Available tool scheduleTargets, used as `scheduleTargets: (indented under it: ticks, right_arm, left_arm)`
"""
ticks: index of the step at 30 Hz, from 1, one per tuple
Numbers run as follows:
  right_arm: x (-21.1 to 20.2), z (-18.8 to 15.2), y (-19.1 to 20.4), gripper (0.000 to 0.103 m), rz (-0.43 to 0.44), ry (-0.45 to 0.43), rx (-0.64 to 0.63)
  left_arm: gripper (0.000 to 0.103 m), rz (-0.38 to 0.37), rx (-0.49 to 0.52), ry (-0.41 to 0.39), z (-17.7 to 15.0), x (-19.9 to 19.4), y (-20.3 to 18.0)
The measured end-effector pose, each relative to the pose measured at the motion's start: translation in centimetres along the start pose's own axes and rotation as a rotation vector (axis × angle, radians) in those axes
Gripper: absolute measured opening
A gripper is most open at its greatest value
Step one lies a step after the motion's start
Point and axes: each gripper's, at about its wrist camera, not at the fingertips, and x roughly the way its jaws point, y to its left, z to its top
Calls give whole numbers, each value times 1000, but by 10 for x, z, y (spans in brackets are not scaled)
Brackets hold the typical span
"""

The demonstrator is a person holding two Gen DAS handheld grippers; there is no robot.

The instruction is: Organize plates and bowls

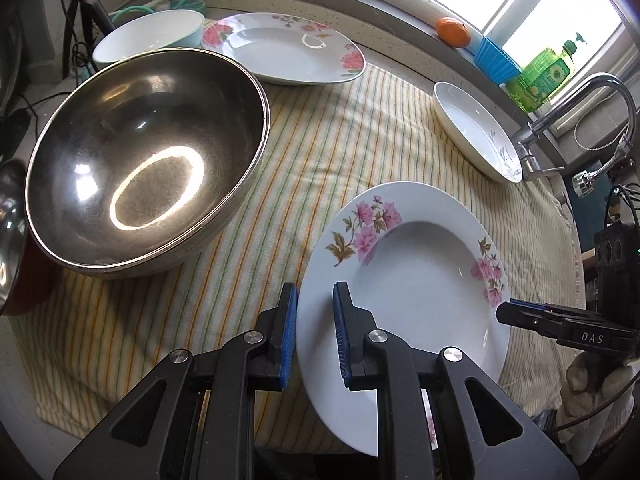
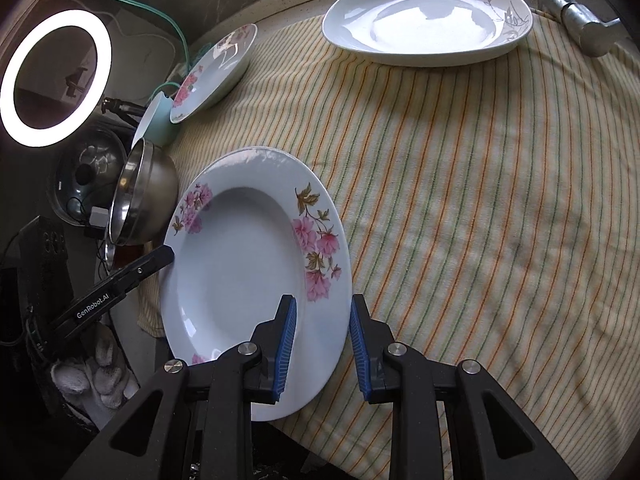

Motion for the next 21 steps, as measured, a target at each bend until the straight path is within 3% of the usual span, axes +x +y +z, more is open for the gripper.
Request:
scheduleTargets:
  ticks: [21]
  right_arm:
    - [-6, -15, 4, 24, -31, -27, 19]
  left_arm:
    - [16, 34, 68, -36, 3, -4, -5]
